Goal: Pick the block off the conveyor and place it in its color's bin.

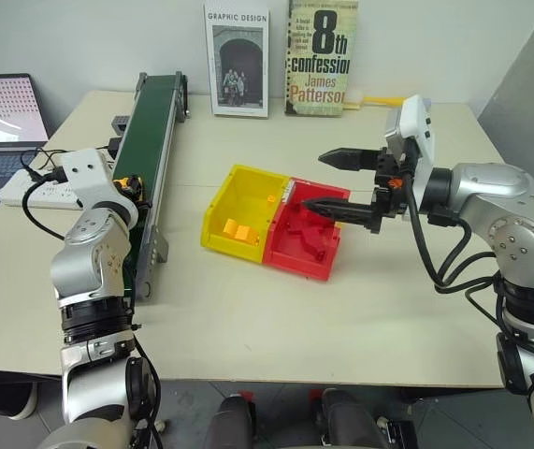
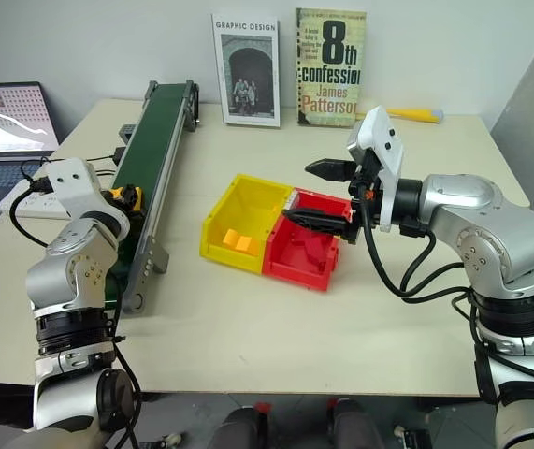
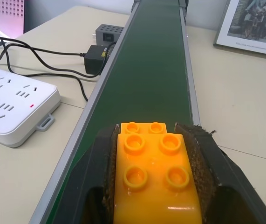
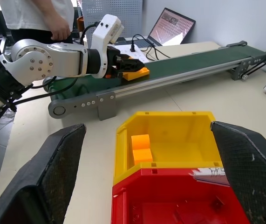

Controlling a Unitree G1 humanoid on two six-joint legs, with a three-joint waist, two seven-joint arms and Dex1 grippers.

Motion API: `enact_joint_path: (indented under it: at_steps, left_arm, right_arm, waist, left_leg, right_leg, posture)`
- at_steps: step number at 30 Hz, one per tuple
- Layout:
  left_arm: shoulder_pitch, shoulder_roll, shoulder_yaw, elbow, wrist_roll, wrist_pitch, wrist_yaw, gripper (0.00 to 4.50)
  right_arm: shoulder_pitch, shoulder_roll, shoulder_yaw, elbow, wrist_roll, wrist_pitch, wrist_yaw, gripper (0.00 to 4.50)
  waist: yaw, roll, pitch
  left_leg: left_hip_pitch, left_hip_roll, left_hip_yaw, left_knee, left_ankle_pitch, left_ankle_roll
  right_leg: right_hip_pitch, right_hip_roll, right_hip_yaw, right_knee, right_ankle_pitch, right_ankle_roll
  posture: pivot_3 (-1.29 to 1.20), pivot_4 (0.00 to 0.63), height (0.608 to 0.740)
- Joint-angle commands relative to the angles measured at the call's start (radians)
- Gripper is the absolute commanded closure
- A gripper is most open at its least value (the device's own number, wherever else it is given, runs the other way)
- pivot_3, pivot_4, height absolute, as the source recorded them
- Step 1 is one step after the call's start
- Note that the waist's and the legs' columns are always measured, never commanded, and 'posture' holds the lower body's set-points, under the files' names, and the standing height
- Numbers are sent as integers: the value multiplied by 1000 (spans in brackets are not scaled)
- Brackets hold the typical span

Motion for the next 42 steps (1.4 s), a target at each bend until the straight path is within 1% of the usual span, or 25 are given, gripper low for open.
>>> enact_joint_path:
  at_steps: [1, 3, 5, 8, 10, 12, 16, 19, 21, 23, 24, 26, 29, 30, 31, 32, 35, 36, 39, 42]
  left_arm:
    - [0, 10, 23, -63, -15, 14, 4, 2961]
    - [-6, 20, 13, -72, -15, 20, -6, 2961]
    - [-22, 44, -28, -77, -11, 17, -57, 2961]
    - [-68, 93, -146, -97, -27, 35, -219, 2961]
    - [-94, 115, -226, -118, -45, 40, -334, 2961]
    - [-108, 127, -285, -135, -63, 49, -425, 2961]
    - [-117, 125, -403, -144, -76, 58, -575, 2961]
    - [-125, 108, -450, -96, -59, 50, -614, 2961]
    - [-132, 93, -466, -45, -37, 22, -617, 2961]
    - [-144, 81, -483, 9, -18, -16, -636, 2261]
    - [-154, 74, -487, 36, -12, -32, -642, 2181]
    - [-175, 58, -485, 77, -6, -49, -652, 1758]
    - [-196, 56, -483, 99, -1, -64, -679, 1309]
    - [-201, 59, -480, 101, 0, -64, -688, 1026]
    - [-206, 68, -471, 103, 2, -62, -691, 954]
    - [-212, 81, -462, 106, 3, -59, -699, 625]
    - [-213, 154, -457, 98, 14, -56, -756, 41]
    - [-210, 187, -457, 89, 13, -56, -786, 41]
    - [-181, 333, -450, 19, -13, -54, -939, 41]
    - [-160, 418, -441, -7, -13, -60, -1000, 41]
  right_arm:
    - [-31, -10, -25, 2, 2, -26, 3, 0]
    - [-33, -13, -25, 6, -3, -32, 3, 0]
    - [-33, -20, -24, 6, -10, -36, 4, 0]
    - [-33, -67, 0, -5, -52, -43, 11, 0]
    - [-28, -114, 21, -20, -83, -36, 11, 0]
    - [-23, -134, 24, -38, -83, -23, 7, 0]
    - [-9, -160, 28, -117, -72, 42, -19, 0]
    - [-4, -152, 19, -147, -71, 95, -65, 0]
    - [0, -149, 10, -166, -67, 116, -84, 0]
    - [8, -147, -6, -186, -57, 140, -102, 0]
    - [13, -146, -14, -195, -51, 150, -111, 0]
    - [23, -145, -24, -207, -44, 165, -127, 0]
    - [39, -150, -35, -221, -37, 177, -146, 0]
    - [42, -151, -38, -223, -35, 179, -151, 0]
    - [44, -154, -42, -222, -35, 179, -153, 0]
    - [44, -157, -44, -218, -37, 176, -154, 0]
    - [48, -172, -45, -199, -42, 161, -142, 0]
    - [52, -180, -42, -192, -46, 151, -132, 0]
    - [61, -220, -19, -150, -66, 100, -76, 0]
    - [58, -238, 1, -107, -88, 49, -39, 0]
  waist:
    - [0, 0, 0]
    - [0, 0, 0]
    - [0, 0, 0]
    - [1, 0, 0]
    - [8, 0, 0]
    - [12, 0, 0]
    - [3, 0, 0]
    - [-5, 0, 0]
    - [-6, 0, 0]
    - [-5, 0, 0]
    - [-4, 0, 0]
    - [-1, 0, 0]
    - [0, 0, 0]
    - [0, 0, 0]
    - [0, 0, 0]
    - [0, 0, 0]
    - [-2, 0, 0]
    - [-5, 0, 0]
    - [-8, 1, 0]
    - [-5, 1, 1]
  left_leg:
    - [0, 0, 0, 0, 0, 0]
    - [0, 0, 0, 0, 0, 0]
    - [0, 0, 0, 0, 0, 0]
    - [-1, 0, 0, 0, 0, 0]
    - [-1, -1, 0, 0, 0, 0]
    - [-2, -1, -1, 0, 0, -1]
    - [-1, -1, 0, -1, 2, -4]
    - [-1, 0, 0, -1, 2, -3]
    - [0, 0, 1, -1, 0, 0]
    - [1, 0, 0, -1, 0, 0]
    - [1, 0, 0, -1, 0, 0]
    - [0, 0, 0, 0, 0, 0]
    - [-1, -1, 0, 0, 0, 0]
    - [-1, -1, 0, 0, 0, 0]
    - [-2, -1, 0, 0, 0, 0]
    - [-1, -1, 0, 0, 0, 0]
    - [-1, -1, 0, 0, 0, 1]
    - [-1, 0, 0, 0, 0, 1]
    - [-1, 0, 0, -1, 0, 1]
    - [-1, 0, 1, -1, 0, 1]
  right_leg:
    - [0, 0, 0, 0, 0, 0]
    - [0, 0, 0, 0, 0, 0]
    - [0, 0, 0, 0, 0, 0]
    - [0, 0, -1, 0, 0, 0]
    - [0, 0, -2, -1, 0, 0]
    - [1, 0, -3, -2, 0, 0]
    - [1, 0, -1, -3, 0, 0]
    - [0, 2, 0, -3, 0, 0]
    - [0, 2, 1, -1, 0, 0]
    - [0, 3, 1, 0, 0, 0]
    - [0, 3, 1, 0, 0, 0]
    - [0, 3, 0, -1, 0, 0]
    - [0, 2, 0, -3, 0, 0]
    - [0, 2, 0, -3, 0, 0]
    - [0, 2, 0, -3, 0, 0]
    - [0, 2, 0, -3, 0, 0]
    - [0, 2, 0, -2, 0, 0]
    - [0, 2, 1, -2, 0, 0]
    - [-1, 3, 1, -2, 0, 0]
    - [-1, 3, 1, -2, 0, 0]
  posture:
    - [0, 150, 740]
    - [0, 150, 740]
    - [0, 150, 740]
    - [0, 150, 740]
    - [0, 150, 740]
    - [0, 150, 740]
    - [0, 150, 740]
    - [0, 150, 740]
    - [0, 150, 740]
    - [0, 150, 740]
    - [0, 150, 740]
    - [0, 150, 740]
    - [0, 150, 740]
    - [0, 150, 740]
    - [0, 150, 740]
    - [0, 150, 740]
    - [0, 150, 740]
    - [0, 150, 740]
    - [0, 150, 740]
    - [0, 150, 740]
